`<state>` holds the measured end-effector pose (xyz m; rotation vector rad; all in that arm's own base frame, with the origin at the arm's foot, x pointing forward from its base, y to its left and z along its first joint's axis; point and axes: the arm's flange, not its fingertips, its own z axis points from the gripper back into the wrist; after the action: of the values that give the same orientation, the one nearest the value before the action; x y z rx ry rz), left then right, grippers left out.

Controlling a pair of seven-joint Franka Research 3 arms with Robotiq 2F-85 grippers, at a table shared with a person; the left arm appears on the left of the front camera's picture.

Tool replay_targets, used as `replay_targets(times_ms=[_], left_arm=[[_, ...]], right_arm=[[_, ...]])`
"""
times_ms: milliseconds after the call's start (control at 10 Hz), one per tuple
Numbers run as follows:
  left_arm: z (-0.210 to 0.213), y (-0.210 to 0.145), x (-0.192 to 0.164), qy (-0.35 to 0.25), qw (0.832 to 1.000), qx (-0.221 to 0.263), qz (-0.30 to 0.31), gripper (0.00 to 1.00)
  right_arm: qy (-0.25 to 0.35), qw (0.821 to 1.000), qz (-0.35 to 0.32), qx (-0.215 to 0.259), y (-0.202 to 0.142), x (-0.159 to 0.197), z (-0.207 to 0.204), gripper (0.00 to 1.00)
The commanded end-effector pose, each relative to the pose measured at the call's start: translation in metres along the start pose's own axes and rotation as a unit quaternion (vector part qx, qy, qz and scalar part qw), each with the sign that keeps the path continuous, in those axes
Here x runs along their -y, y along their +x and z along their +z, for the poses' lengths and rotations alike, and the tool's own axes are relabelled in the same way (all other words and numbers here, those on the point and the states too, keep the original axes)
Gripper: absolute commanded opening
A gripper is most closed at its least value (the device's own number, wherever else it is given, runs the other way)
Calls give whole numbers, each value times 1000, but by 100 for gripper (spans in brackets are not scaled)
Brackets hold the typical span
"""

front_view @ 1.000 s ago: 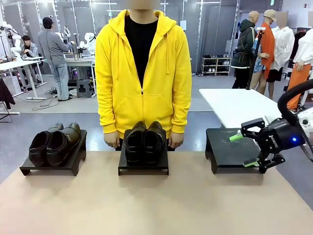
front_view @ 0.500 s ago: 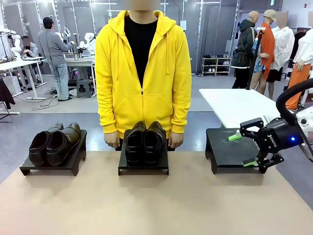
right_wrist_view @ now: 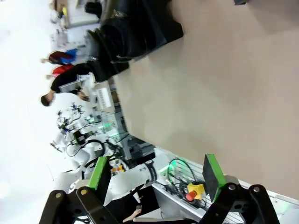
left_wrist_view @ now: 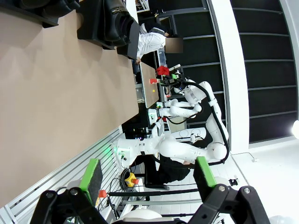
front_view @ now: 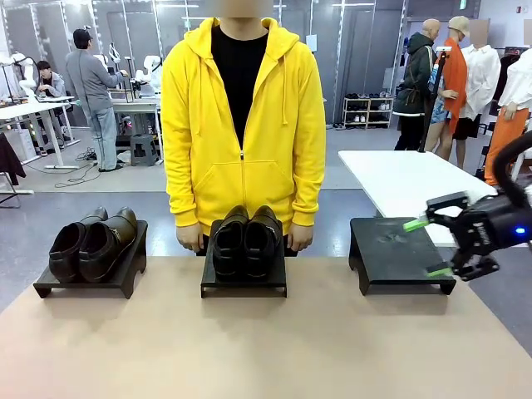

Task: Place the shoes on the stand as instructed by the person.
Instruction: Pick up another pair of Shoes and place it on the Shoes Stand indicated by the person.

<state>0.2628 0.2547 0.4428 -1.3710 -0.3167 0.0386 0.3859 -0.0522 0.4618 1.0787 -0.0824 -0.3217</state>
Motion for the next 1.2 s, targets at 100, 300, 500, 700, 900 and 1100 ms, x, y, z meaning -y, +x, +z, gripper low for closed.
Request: replay_targets(times_ms=[100,300,500,700,900,1100], left_arm=[[1,-3,2,-2,1000,-7,-6,100],[1,-3,2,-2,1000,-7,-6,100],[1,-3,2,-2,1000,-7,-6,100],[1,-3,2,-2,1000,-7,-6,100],[1,-3,2,-2,1000,-7,-6,100],[1,-3,2,-2,1000,-7,-6,100]], right_arm=[[93,996,6,-2,9,58,89,100],[152,988,-1,2,14,109,131,100],[175,984,-25,14,15,152,150,100],[185,982,-36,15,20,171,157,100],[175,983,-46,17,10,174,152,100],[175,983,-46,17,10,174,152,100]])
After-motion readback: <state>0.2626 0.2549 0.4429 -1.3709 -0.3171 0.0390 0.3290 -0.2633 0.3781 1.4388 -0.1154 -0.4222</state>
